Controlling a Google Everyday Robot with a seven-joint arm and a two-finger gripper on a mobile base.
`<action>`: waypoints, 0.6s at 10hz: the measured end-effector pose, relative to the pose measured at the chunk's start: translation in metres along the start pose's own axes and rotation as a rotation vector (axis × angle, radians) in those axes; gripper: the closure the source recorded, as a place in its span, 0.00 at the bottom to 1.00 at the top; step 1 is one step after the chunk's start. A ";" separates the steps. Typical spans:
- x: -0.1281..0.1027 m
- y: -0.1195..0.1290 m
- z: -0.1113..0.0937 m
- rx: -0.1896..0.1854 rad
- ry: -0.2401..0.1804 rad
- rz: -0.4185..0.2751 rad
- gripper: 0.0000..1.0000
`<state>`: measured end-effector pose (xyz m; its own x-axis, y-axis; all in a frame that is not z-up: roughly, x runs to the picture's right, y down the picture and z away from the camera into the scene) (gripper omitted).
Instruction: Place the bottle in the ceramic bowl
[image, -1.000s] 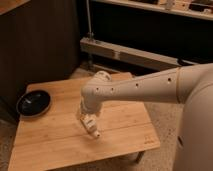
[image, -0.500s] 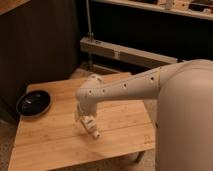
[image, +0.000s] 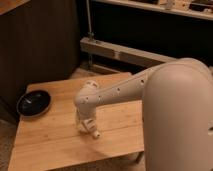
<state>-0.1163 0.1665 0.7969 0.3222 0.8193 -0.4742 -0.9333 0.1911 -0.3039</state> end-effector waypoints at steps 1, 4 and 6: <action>0.001 -0.003 0.006 0.009 0.002 0.001 0.35; 0.003 -0.009 0.021 0.008 0.023 0.013 0.35; 0.003 -0.007 0.028 -0.008 0.043 0.024 0.36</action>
<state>-0.1136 0.1829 0.8206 0.3067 0.7993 -0.5167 -0.9395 0.1671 -0.2991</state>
